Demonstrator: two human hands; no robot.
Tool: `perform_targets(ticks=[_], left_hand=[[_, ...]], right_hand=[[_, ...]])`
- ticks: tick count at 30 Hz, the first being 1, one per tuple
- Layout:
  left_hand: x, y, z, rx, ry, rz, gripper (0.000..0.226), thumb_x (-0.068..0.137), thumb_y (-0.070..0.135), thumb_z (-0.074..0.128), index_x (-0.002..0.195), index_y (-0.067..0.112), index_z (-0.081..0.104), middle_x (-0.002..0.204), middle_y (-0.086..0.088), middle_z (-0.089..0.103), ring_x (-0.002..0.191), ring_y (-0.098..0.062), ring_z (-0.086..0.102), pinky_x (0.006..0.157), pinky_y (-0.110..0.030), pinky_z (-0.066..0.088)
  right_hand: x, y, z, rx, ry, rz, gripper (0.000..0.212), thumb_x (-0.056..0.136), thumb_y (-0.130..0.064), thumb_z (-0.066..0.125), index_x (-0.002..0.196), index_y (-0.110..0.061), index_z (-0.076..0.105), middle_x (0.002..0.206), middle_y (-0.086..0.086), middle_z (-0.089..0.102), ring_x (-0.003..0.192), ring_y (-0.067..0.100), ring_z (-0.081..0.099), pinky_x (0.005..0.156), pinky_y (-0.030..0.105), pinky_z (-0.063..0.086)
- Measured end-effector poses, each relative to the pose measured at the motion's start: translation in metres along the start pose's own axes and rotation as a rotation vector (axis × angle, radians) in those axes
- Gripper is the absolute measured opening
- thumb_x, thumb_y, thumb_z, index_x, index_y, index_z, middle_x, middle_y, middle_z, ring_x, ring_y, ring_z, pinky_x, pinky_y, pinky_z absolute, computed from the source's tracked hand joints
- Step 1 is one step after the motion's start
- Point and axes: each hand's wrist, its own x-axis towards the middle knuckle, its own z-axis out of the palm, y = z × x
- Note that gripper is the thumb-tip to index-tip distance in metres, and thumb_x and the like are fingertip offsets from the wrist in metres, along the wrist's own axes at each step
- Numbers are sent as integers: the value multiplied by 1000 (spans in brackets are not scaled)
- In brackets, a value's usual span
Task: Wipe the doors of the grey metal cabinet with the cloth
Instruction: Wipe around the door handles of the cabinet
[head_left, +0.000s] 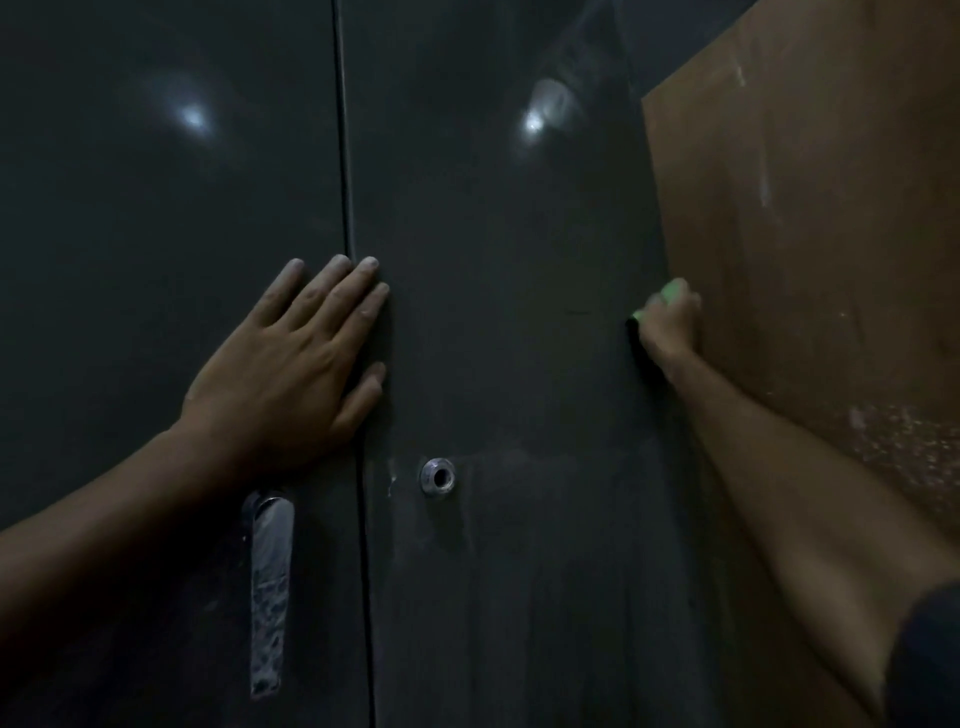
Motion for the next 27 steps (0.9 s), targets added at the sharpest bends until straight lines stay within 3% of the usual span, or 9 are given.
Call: perform_targets(ticks=[3,5,8,11,13,17,19,23,27], left_hand=[[-2,0,0,7,0,1,76,103,51,27,162,3,30,172,-17,22,160,-31,19,131,-54,14],[-1,0,1,1,-1,9,76,104,51,27,162,3,30,172,-18,22,160,-32,19,131,-54,14],[1,0,1,-9,10,7,76,103,51,27,162,2,31,171,-18,23,160,-33,21,130,-55,14],[0,0,2,-11,18,10,77,103,51,26,161,1,31,171,-19,22,160,-33,21,130,-56,14],[0,0,1,-19,28,5,77,103,51,27,161,1,31,171,-19,23,159,-34,21,130,-56,14],[-2,1,1,-18,36,9,75,103,50,28,161,1,31,171,-20,24,159,-34,23,130,-56,14],[-1,1,3,-15,30,12,76,103,50,27,161,2,30,171,-19,23,159,-33,22,130,-55,13],[2,0,3,-11,15,14,76,104,51,24,162,2,28,172,-18,21,160,-33,20,131,-56,12],[0,0,3,-18,34,16,76,103,50,25,161,1,29,171,-19,23,160,-33,21,131,-56,12]], right_hand=[[-58,-14,11,47,-106,-407,52,101,-11,45,153,-3,40,161,20,32,150,29,28,118,23,19],[-86,25,4,38,-97,-495,55,100,-16,43,154,-6,39,161,18,33,150,26,29,116,18,18],[-75,71,-18,-3,-5,-185,57,98,-22,38,152,-4,41,155,19,42,144,31,38,117,29,26],[-34,45,-16,55,54,129,43,97,-22,38,133,-3,51,138,21,53,128,37,51,106,37,37],[-45,19,-3,42,30,-16,46,97,-20,41,137,-1,52,143,23,49,134,37,47,111,35,33],[-139,63,-2,70,-124,-487,56,99,-12,43,154,-3,37,161,17,32,149,23,28,116,8,14],[-142,114,-16,-14,-68,-406,58,97,-17,40,152,-1,39,158,20,37,146,27,34,117,10,16],[-68,117,-27,1,35,187,50,98,-19,35,143,-3,46,143,22,49,134,39,46,115,41,34],[-126,90,-13,66,-50,-289,55,102,-20,38,155,-5,36,162,15,32,151,25,27,122,25,19]])
